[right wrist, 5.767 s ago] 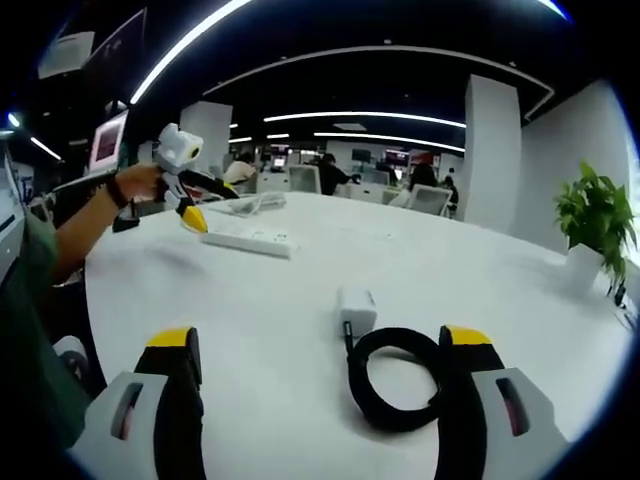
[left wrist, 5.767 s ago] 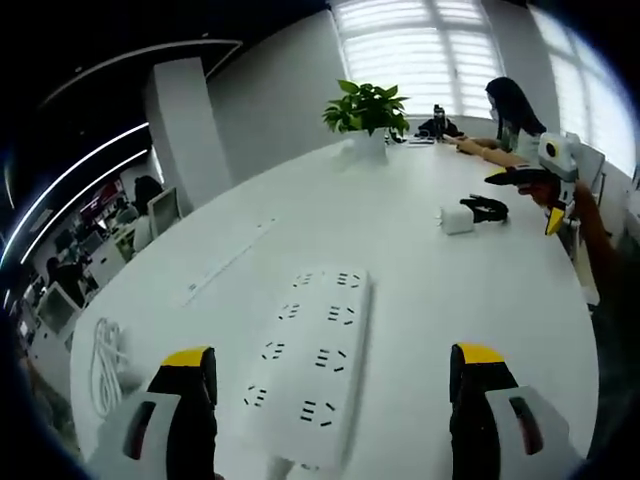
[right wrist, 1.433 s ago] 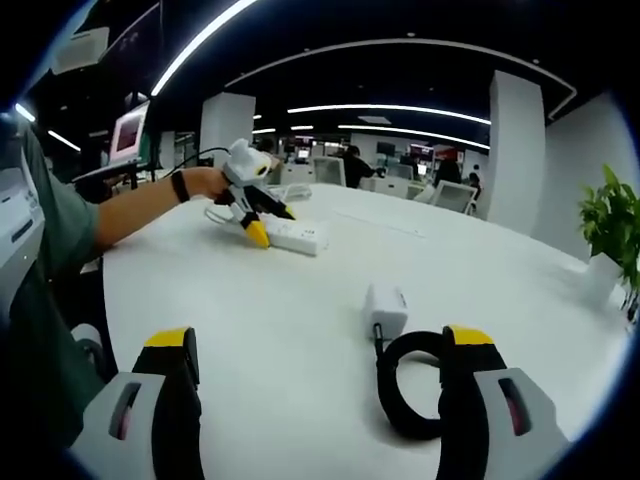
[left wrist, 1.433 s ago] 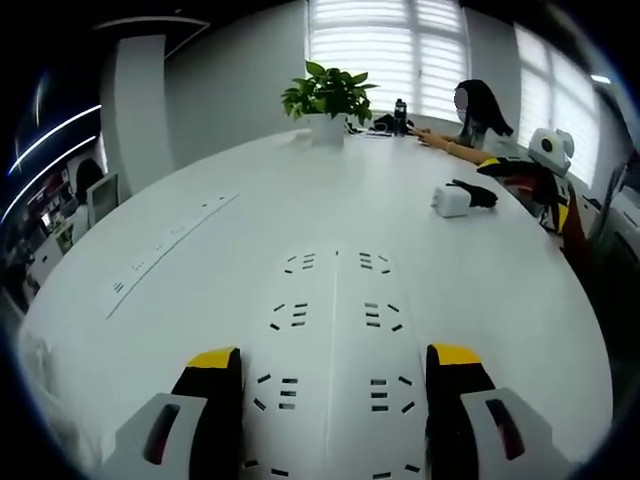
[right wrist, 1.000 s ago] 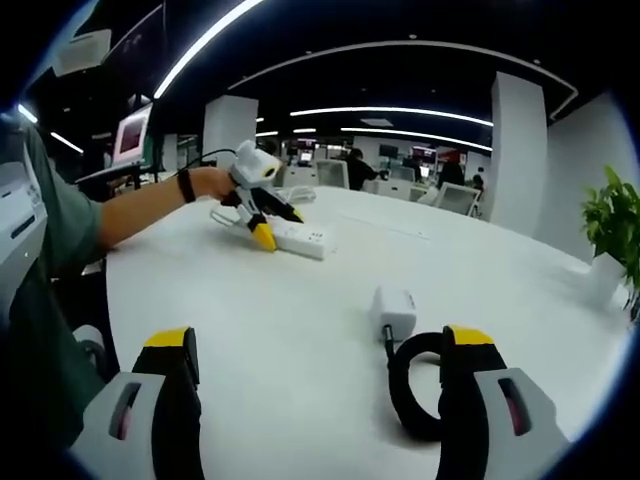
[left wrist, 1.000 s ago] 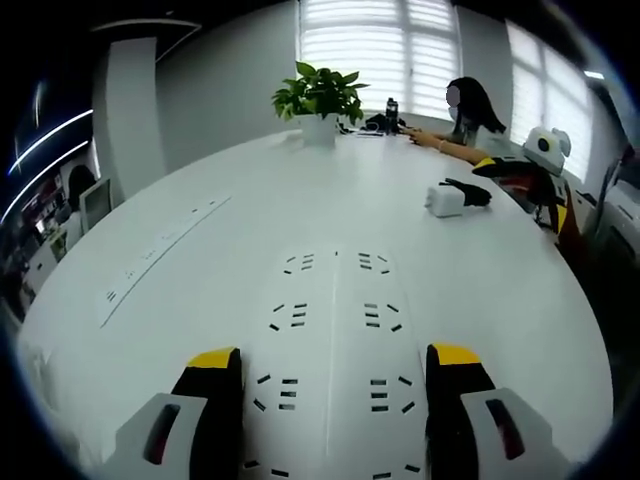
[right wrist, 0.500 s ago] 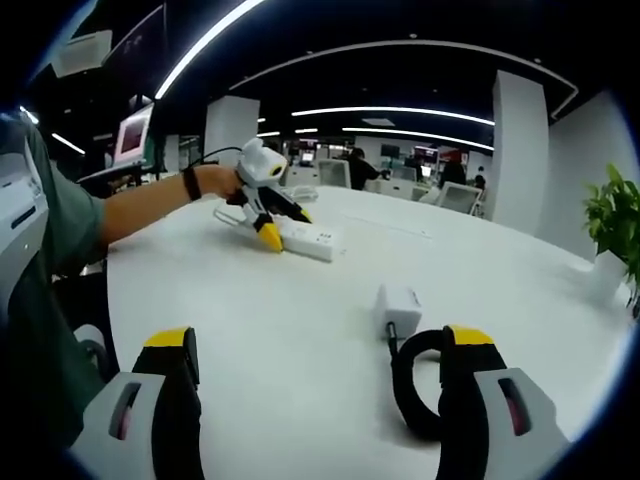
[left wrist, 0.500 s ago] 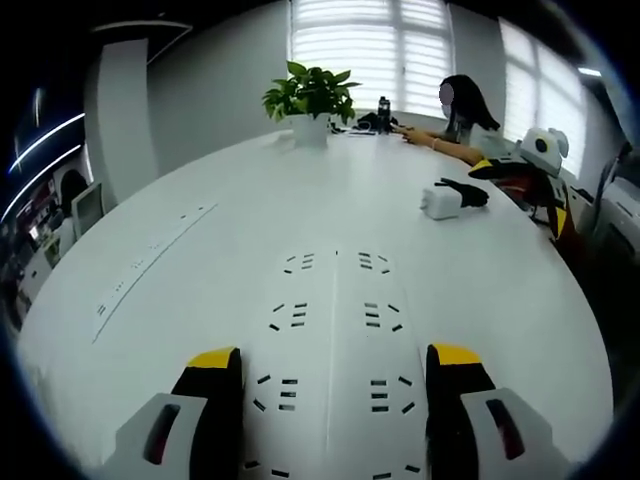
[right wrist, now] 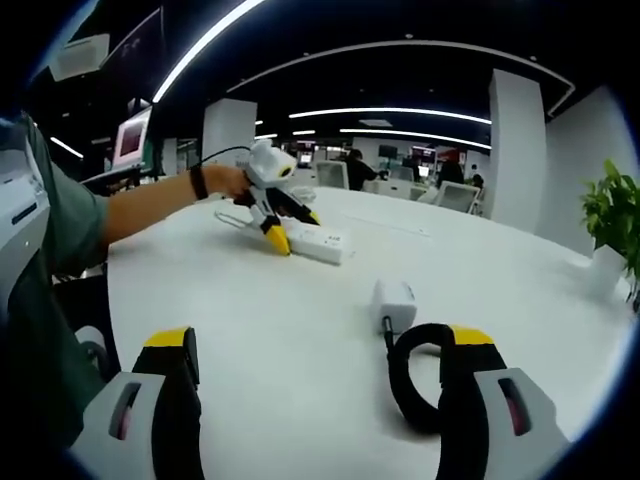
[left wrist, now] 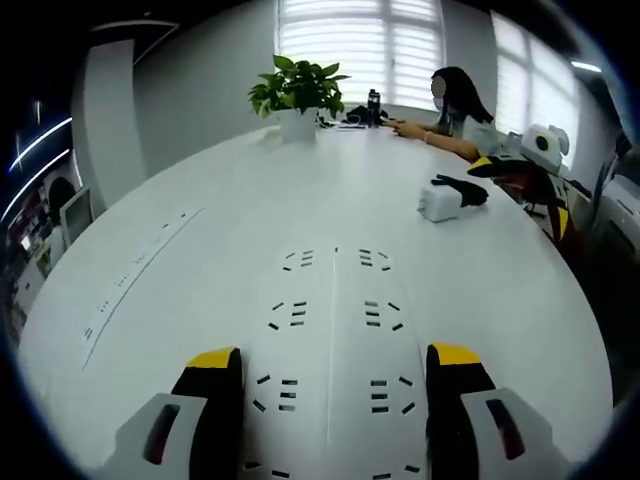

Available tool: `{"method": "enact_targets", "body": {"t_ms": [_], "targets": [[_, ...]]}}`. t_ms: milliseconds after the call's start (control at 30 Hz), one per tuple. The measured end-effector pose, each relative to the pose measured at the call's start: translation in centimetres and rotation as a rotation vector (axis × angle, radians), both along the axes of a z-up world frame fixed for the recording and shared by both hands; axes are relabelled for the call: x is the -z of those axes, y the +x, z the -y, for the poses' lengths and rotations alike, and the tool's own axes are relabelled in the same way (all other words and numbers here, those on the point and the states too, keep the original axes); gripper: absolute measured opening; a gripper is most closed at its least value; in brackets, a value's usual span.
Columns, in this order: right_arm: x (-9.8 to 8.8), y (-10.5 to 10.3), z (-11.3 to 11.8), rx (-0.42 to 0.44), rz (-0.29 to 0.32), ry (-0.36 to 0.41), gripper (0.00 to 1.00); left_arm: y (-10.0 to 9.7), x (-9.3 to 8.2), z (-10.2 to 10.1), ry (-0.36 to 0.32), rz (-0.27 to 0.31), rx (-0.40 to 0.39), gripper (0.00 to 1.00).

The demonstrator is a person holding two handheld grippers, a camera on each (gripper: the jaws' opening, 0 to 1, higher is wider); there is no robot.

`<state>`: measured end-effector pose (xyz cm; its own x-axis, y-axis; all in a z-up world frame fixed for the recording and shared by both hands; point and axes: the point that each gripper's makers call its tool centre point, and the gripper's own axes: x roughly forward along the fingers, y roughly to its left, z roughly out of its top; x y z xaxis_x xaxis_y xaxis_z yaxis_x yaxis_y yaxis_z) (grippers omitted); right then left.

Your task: Straighten the power strip on the desk, plug the charger into it

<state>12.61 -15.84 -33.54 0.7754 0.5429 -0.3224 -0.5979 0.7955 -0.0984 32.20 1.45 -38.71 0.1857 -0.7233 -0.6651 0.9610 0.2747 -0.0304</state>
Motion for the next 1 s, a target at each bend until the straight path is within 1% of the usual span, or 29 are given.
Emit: {"method": "enact_targets", "body": {"t_ms": [333,567,1000], "targets": [[0.0,0.0,0.2,0.003,0.002,0.003,0.99,0.3,-0.1,1.8,-0.015,0.003,0.025,0.75],[-0.1,0.0,0.3,0.007,0.005,0.008,0.99,0.2,-0.2,2.9,-0.038,0.008,0.035,0.75],[0.0,-0.1,1.0,0.025,0.004,0.017,0.99,0.1,-0.2,4.7,-0.045,0.01,0.057,0.75]]}}
